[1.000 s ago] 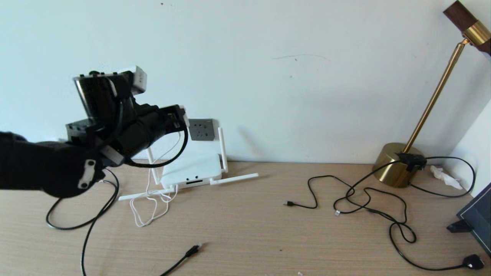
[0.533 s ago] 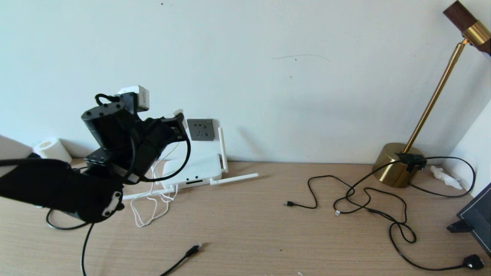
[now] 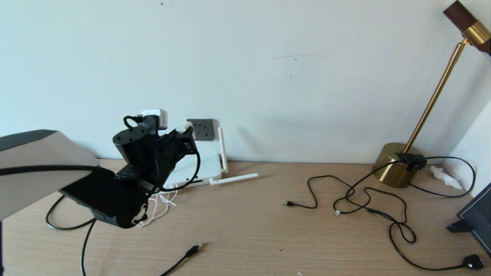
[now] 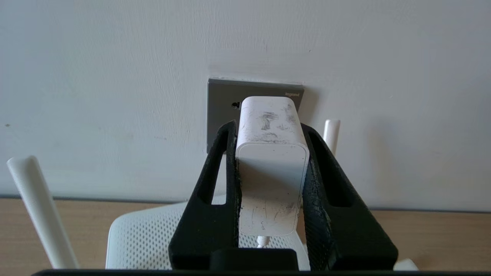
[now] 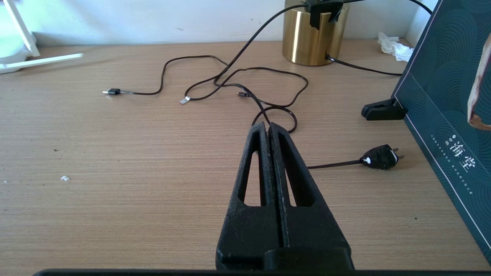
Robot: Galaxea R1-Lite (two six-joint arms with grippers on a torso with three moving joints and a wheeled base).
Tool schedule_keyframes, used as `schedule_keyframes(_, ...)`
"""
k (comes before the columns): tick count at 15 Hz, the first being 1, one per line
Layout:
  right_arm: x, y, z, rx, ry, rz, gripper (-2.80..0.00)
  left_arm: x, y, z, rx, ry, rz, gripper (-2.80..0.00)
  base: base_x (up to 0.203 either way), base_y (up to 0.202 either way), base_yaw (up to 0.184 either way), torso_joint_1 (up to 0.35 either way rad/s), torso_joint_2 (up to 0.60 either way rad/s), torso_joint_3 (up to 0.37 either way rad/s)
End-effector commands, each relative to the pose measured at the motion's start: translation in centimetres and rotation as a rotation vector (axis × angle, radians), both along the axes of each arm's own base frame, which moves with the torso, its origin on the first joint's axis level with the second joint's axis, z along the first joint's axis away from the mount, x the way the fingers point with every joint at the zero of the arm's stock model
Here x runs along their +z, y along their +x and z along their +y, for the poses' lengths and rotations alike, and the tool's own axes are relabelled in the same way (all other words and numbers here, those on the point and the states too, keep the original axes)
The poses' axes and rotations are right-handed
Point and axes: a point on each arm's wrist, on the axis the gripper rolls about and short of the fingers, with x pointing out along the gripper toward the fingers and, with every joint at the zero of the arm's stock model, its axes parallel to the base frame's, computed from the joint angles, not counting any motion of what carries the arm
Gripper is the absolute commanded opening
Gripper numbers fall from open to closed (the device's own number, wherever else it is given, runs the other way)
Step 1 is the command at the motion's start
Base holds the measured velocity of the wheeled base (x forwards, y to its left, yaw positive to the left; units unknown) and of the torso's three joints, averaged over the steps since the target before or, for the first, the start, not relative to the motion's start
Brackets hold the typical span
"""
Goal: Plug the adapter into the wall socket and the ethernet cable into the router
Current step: Align plug and socket
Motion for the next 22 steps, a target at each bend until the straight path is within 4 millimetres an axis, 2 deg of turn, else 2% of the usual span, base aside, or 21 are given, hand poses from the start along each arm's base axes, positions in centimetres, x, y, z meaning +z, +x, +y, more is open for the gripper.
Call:
schedule_keyframes(1, 0.0, 0.0, 0.0, 0.000, 0.000, 0.001, -2.80, -2.2, 1.0, -0.5, -0.001, 0.018, 0.036, -2.80, 0.000, 0.000, 0.000, 0.000, 0.00, 0.000)
schedule_keyframes(9, 0.0, 0.0, 0.0, 0.000, 0.000, 0.001, -2.80, -2.7, 1.6, -0.9, -0.008, 0.019, 0.029, -2.80, 0.000, 0.000, 0.000, 0.000, 0.00, 0.000)
schedule_keyframes(13, 0.0, 0.0, 0.0, 0.000, 0.000, 0.001, -2.80, -2.5, 1.1, -0.8, -0.006, 0.034, 0.030, -2.80, 0.000, 0.000, 0.000, 0.000, 0.00, 0.000)
schedule_keyframes(16, 0.0, 0.0, 0.0, 0.000, 0.000, 0.001, -2.80, -3.1, 0.9, -0.8, -0.018, 0.048, 0.052, -2.80, 0.000, 0.000, 0.000, 0.000, 0.00, 0.000)
schedule_keyframes(19, 0.0, 0.0, 0.0, 0.000, 0.000, 0.001, -2.80, -2.3, 0.6, -0.7, -0.022, 0.058, 0.031, -2.80, 0.000, 0.000, 0.000, 0.000, 0.00, 0.000)
schedule_keyframes(22, 0.0, 0.0, 0.0, 0.000, 0.000, 0.001, -2.80, -2.5, -0.1, -0.3, -0.019, 0.058, 0.034, -2.80, 0.000, 0.000, 0.000, 0.000, 0.00, 0.000)
